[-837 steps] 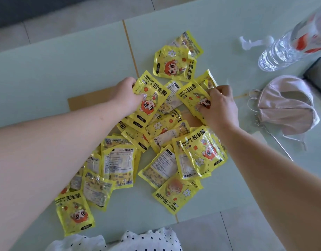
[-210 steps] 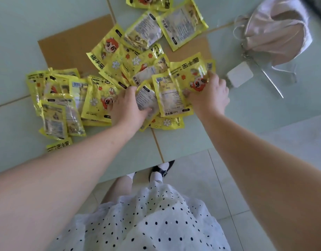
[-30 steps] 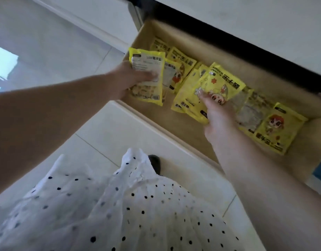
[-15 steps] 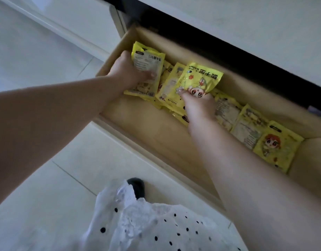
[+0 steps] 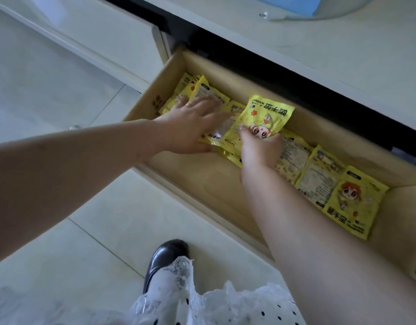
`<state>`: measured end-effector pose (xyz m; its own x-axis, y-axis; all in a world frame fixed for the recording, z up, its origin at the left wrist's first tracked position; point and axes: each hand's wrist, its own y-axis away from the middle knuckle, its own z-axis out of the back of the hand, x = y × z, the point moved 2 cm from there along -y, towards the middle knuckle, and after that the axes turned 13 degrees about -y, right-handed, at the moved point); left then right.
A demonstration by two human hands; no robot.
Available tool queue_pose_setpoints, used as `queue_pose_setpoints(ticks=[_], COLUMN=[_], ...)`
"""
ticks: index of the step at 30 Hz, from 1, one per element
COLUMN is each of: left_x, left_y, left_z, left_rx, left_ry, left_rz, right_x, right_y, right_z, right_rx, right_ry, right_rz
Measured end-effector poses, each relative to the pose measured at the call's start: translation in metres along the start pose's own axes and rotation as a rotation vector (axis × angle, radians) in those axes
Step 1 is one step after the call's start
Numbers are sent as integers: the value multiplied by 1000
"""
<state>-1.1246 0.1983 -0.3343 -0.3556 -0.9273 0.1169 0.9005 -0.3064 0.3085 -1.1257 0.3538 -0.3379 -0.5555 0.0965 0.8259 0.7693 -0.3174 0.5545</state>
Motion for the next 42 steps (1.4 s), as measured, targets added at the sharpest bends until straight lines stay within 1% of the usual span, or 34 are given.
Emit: queue_pose_setpoints(ticks=[2,3,7,10,12,14,16,18,19,21,24,30,32,34,37,42], left_x=[-9,-14,-26,-28,-28,-29,-31,-34,-36,-43,-52,-74,-84,-96,-113,-118], left_y=[-6,-9,-17,-19,-19,-18,-18,-20,-21,-20,-14,12,22,38,70,130], left_z=[-8,-10,-13,-14,-16,-16,-14,-8,-4,3,8,38,56,82,135,234], left_rx=[120,141,91,127,135,140,154,125,101,63,16,-19,-6,38,90,139], left_ry=[-141,-190,-333,-316,-278,-237,-195,-130,-92,-3,191,778,1006,1160,1240,1216], left_rz=[-5,1,-3,-18,-11,-2,-1,17,31,71,167,373,452,507,528,501], right_x=[2,2,0,-1,-3,-6,-8,-7,-6,-5,0,24,38,57,95,166], right_y=[0,0,-6,-12,-14,-18,-23,-26,-26,-24,-17,11,28,52,97,181], right_z=[3,6,27,45,56,66,72,76,77,78,81,102,113,127,151,200], right_rx=[11,10,-46,-100,-129,-126,-104,-82,-78,-72,-53,20,18,1,0,26], right_ry=[1,-1,-39,-10,52,141,296,446,482,501,442,390,384,361,366,390], right_rz=[-10,-16,-41,-8,0,9,36,112,142,164,171,256,240,201,166,111])
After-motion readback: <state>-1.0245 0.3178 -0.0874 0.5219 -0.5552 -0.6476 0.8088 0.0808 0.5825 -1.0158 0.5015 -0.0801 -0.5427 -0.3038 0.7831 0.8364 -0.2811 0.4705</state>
